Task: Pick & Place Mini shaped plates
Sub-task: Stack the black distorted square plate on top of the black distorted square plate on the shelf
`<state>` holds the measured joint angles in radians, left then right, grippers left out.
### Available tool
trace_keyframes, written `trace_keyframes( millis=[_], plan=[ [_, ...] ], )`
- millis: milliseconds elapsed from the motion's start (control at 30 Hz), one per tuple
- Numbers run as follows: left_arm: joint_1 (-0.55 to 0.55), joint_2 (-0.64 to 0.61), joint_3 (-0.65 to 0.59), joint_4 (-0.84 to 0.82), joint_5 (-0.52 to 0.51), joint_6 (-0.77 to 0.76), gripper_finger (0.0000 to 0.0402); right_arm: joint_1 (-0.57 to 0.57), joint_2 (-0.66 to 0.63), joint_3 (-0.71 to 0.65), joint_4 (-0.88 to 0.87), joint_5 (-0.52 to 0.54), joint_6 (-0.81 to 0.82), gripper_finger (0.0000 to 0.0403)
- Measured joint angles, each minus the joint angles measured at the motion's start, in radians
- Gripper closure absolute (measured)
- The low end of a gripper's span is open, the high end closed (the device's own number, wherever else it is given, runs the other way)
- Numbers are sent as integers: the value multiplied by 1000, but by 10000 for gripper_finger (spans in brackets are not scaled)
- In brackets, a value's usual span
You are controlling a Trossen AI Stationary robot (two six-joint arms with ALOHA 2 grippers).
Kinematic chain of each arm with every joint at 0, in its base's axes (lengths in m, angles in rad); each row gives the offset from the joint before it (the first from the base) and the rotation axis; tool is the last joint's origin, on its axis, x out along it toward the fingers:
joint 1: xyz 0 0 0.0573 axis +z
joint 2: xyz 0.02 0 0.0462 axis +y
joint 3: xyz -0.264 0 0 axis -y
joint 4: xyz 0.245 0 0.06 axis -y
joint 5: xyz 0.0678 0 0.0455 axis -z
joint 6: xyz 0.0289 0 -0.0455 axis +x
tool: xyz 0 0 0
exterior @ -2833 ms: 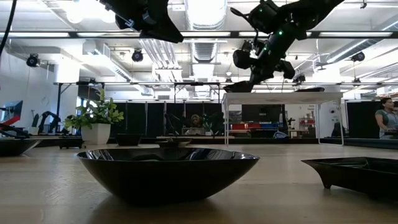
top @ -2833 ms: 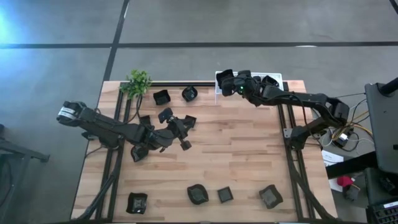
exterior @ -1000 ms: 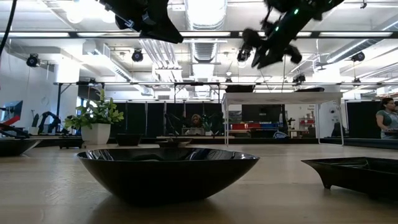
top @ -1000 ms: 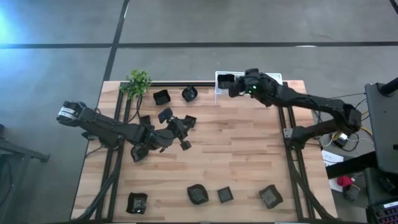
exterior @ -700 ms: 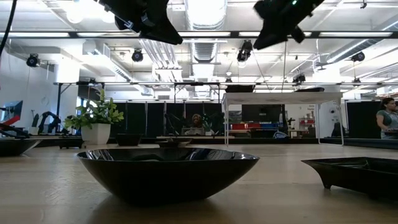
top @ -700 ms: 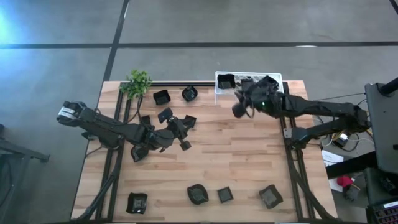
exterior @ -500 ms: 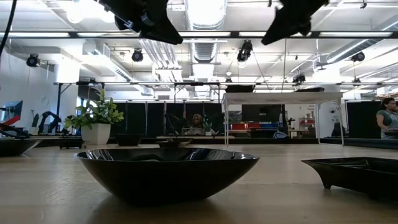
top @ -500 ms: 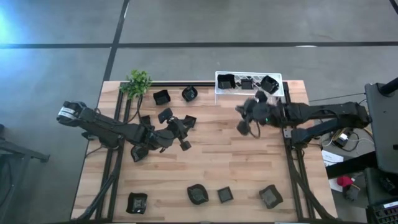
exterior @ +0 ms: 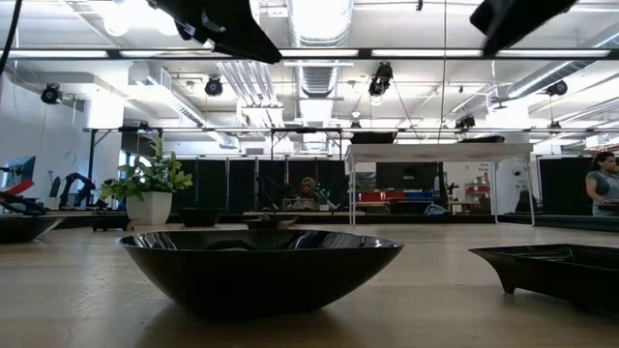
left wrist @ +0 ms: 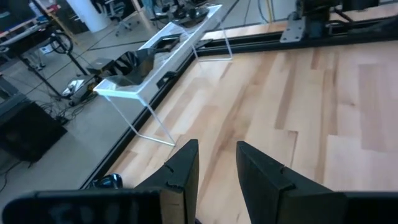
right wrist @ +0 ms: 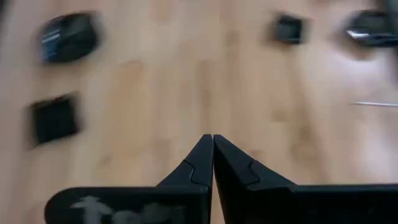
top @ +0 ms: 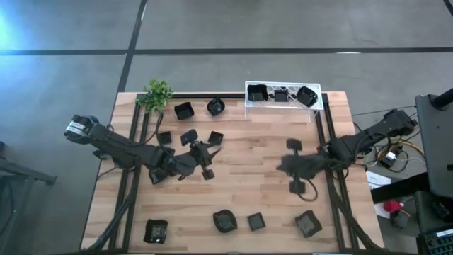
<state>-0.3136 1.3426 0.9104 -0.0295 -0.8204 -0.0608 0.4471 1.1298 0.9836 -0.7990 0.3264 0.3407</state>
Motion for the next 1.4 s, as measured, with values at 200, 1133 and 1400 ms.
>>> trace_keyframes(
  millis=[200,1133,1400],
  plan=[
    [-40,0,0,-11,0,0,298,121,6,-27,-18,-90,61,394],
    [-100,2,-39,16,200,-24,298,339,6,-193,-10,-406,430,394],
    [-100,2,-40,18,200,-43,298,338,6,-200,-9,-368,416,394]
  ],
)
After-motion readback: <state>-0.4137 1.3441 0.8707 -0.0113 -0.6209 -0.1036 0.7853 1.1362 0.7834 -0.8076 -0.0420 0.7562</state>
